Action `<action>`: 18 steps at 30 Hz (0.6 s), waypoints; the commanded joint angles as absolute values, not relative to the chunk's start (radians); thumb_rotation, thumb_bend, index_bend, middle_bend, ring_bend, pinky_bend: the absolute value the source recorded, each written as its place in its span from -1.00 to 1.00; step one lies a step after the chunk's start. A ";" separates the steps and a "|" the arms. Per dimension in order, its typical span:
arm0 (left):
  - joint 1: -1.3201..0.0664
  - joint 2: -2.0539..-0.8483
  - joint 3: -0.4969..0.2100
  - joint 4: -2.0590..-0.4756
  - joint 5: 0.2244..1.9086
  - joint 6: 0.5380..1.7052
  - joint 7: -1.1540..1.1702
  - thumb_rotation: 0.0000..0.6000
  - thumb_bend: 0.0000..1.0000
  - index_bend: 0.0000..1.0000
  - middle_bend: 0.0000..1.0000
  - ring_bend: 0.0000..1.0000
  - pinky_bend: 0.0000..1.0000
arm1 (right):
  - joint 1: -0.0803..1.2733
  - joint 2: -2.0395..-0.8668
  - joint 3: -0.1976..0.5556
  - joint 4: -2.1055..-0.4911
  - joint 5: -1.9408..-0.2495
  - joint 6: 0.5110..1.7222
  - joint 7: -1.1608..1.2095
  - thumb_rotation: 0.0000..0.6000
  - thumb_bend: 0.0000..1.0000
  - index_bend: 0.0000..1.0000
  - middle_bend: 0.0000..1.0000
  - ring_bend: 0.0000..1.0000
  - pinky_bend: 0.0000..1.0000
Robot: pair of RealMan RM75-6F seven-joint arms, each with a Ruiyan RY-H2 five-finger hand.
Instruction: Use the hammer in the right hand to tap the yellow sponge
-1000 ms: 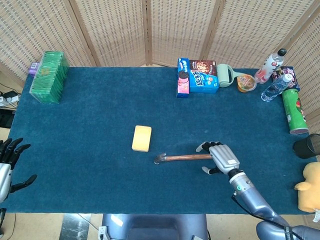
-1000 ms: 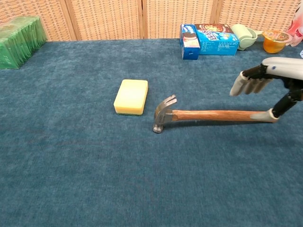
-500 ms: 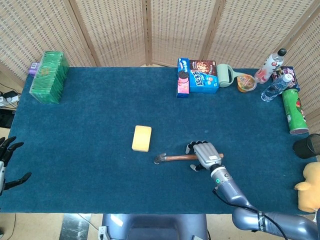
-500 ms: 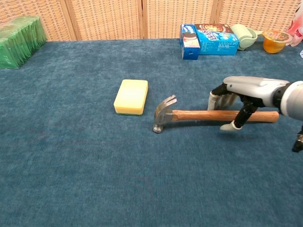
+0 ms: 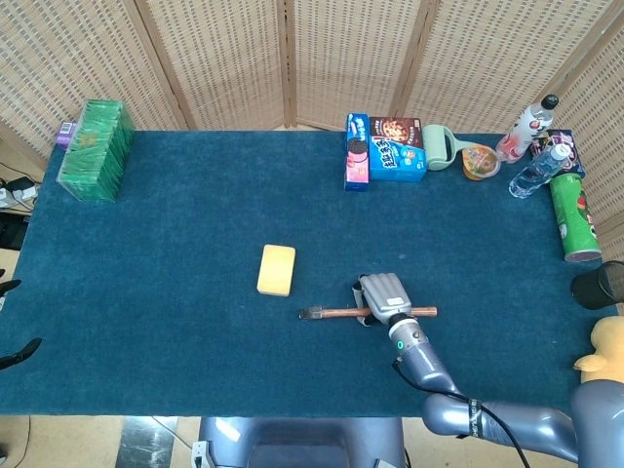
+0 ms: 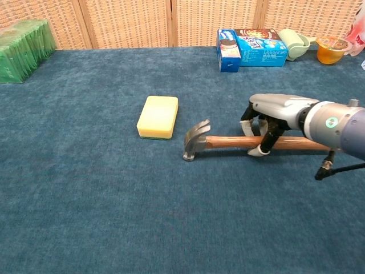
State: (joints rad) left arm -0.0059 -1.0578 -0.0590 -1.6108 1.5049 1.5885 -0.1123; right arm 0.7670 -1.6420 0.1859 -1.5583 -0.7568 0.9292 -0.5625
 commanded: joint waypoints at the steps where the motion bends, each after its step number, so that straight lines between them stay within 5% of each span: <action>1: 0.005 -1.054 -0.058 -1.602 1.500 1.600 -0.124 1.00 -0.64 -0.65 -0.81 -1.00 -1.00 | 0.779 -1.671 0.203 -1.541 -0.753 0.946 -0.552 1.00 -0.47 0.57 0.49 0.61 0.38; 8: 0.023 -1.049 -0.055 -1.581 1.492 1.617 -0.155 1.00 -0.64 -0.64 -0.81 -1.00 -1.00 | 0.766 -1.686 0.228 -1.545 -0.806 0.996 -0.485 1.00 -0.50 0.67 0.76 0.99 0.82; 18: 0.025 -1.054 -0.054 -1.576 1.506 1.624 -0.163 1.00 -0.64 -0.65 -0.81 -1.00 -1.00 | 0.713 -1.577 0.277 -1.663 -0.839 0.942 -0.276 1.00 -0.52 0.71 0.89 1.00 1.00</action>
